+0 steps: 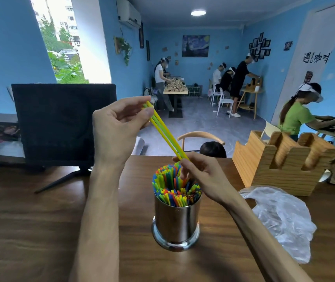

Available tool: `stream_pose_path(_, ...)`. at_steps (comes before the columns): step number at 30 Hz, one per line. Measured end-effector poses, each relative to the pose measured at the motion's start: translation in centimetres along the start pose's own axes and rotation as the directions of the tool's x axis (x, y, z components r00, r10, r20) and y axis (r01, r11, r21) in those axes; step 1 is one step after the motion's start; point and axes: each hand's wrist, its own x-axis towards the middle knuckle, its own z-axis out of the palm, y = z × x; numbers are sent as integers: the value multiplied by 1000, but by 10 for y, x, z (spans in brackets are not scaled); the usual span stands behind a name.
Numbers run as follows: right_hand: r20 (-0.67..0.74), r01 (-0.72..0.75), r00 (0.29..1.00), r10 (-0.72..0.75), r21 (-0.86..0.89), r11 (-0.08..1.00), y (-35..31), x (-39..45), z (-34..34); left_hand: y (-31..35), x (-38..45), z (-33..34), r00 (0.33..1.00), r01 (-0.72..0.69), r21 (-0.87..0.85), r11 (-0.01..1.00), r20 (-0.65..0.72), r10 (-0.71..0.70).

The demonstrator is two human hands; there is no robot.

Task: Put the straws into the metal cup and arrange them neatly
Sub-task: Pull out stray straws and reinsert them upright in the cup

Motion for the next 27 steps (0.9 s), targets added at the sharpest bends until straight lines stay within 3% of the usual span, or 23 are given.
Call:
stream_pose_path(4,-138,-74,984,115,275,959,-4,1,-15,-20,-6,-3,985,131,-106,986,-99,-141)
stream_pose_path(8,-232,-100,919,320,646,756,-11,9,-23,-41,-24,-1,930,313,-190,930,-138,-341)
stream_pose_path(11,-266,-38,891,369,765,643,-18,17,-23,-54,-39,4,884,415,-242,877,-121,-452)
stream_pose_path(13,-301,5,884,358,772,635,-22,24,-21,-63,-48,5,852,476,-285,832,-84,-516)
stream_pose_path(16,-355,53,896,267,682,729,-29,31,-20,-72,-59,6,809,559,-296,775,-11,-588)
stream_pose_path(20,-420,121,907,40,350,929,-37,40,-25,-87,-73,-1,866,499,81,862,-23,-499)
stream_pose_path(22,-400,139,915,-50,197,970,-39,43,-29,-94,-75,-12,884,465,185,866,-50,-464)
stream_pose_path(27,-240,82,964,-112,-130,988,-28,47,-25,-102,-82,-29,840,502,319,804,43,-542)
